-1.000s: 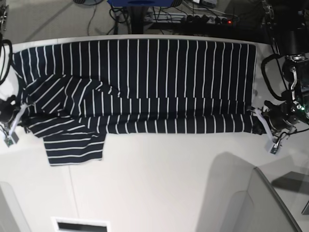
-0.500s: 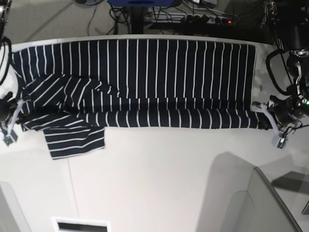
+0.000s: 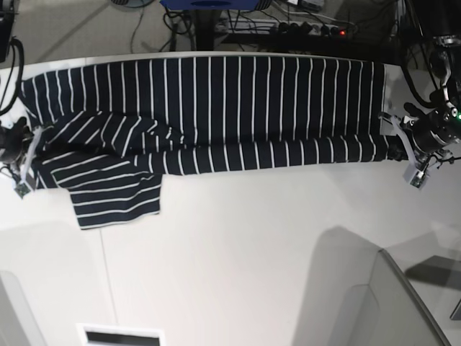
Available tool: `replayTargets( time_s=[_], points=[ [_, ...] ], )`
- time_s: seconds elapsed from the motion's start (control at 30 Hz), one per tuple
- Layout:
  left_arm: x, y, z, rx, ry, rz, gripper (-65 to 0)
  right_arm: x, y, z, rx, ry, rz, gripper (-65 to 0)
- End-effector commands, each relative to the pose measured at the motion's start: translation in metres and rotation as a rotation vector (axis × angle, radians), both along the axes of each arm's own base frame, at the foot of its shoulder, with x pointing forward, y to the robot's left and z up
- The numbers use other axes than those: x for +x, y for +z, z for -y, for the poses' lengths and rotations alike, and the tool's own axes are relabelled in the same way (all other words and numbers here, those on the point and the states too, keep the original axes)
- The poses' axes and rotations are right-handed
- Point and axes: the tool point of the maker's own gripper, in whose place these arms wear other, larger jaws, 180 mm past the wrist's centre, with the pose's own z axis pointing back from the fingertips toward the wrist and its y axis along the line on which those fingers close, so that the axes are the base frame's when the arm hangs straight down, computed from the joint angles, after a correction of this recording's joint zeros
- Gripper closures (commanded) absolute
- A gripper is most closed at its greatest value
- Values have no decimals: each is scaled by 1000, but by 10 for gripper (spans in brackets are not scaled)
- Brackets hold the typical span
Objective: Layout the t-shirt on the table in an organized manner, then fold the t-shirt properly
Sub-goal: 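Fold the hem half up onto the folded edge with both grippers, then release the right gripper and move it to the hanging sleeve flap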
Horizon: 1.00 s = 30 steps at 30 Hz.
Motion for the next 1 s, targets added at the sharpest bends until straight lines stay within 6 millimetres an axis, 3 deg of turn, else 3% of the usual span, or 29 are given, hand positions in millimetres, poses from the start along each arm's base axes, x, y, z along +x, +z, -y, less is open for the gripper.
replayTargets(
  time_s=[0.0,0.2,0.7,0.97],
  points=[
    [5,13,-3,18,-12,38,0,9,13,5,-2,-12,48,0],
    [-10,6,0,23,-25,7,0,1,7,2,26,-56,47,0],
    [-5,10,-2,26,-30,35,0,-24,2,1,9,-68,0,0],
    [-15,-7,-10,86,-26,-18,0,-28,-2,3,8,-75,-17,-8]
  ],
)
